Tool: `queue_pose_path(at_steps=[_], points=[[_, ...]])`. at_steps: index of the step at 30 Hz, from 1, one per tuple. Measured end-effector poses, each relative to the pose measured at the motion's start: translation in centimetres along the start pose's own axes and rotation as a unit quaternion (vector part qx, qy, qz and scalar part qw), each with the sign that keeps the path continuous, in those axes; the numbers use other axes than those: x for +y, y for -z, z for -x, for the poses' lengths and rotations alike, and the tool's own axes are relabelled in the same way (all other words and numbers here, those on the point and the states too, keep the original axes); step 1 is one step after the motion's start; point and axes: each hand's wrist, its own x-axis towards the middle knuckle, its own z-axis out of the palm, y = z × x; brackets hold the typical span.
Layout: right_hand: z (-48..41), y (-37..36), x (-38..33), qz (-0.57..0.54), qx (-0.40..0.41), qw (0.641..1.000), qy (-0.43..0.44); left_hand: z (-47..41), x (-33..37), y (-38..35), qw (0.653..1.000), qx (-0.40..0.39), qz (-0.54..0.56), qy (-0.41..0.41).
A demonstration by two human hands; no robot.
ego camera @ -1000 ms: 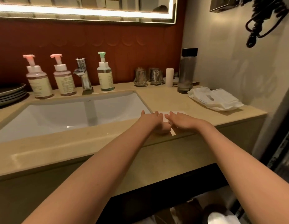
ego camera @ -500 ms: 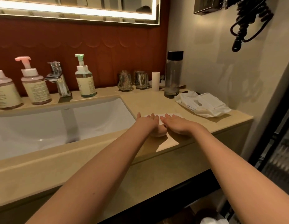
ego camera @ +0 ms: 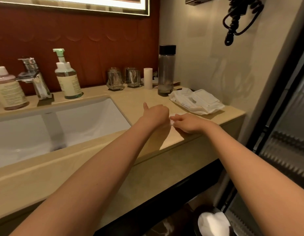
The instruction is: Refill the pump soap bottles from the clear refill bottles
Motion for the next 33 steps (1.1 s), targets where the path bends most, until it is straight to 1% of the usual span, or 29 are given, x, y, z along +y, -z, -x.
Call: queue_pose_path(at_steps=[3, 7, 12, 15, 18, 21, 24, 29, 33], points=[[2.1, 0.8, 1.9, -0.054, 0.022, 0.998, -0.013, 0.0, 2.3, -0.2, 0.998, 0.045, 0.037, -0.03], [5.3, 2.1, 5.4, -0.095, 0.084, 0.991, -0.04, 0.5, 6.1, -0.8, 0.987, 0.077, 0.081, -0.115], [9.5, 2.9, 10.2, -0.18, 0.141, 0.969, -0.09, 1.2, 12.2, -0.7, 0.971, 0.082, 0.092, -0.203], [11.4, 2.7, 12.8, -0.255, 0.149, 0.945, -0.143, 1.2, 14.7, -1.4, 0.966, 0.078, 0.088, -0.231], [12.9, 1.8, 15.3, -0.324, 0.122, 0.92, -0.184, 1.1, 16.2, -3.1, 0.967, 0.049, 0.1, -0.228], [13.5, 0.0, 17.3, -0.354, 0.105, 0.906, -0.208, 0.9, 17.6, -6.0, 0.969, 0.013, 0.122, -0.215], [13.2, -2.7, 19.4, -0.391, 0.091, 0.886, -0.231, 0.8, 19.0, -9.8, 0.967, -0.04, 0.157, -0.197], [11.7, -7.6, 22.5, -0.383, 0.107, 0.873, -0.283, 0.8, 20.5, -16.5, 0.957, -0.107, 0.21, -0.17], [10.7, -10.8, 24.6, -0.409, 0.113, 0.848, -0.317, 0.4, 21.4, -20.4, 0.95, -0.158, 0.217, -0.159]])
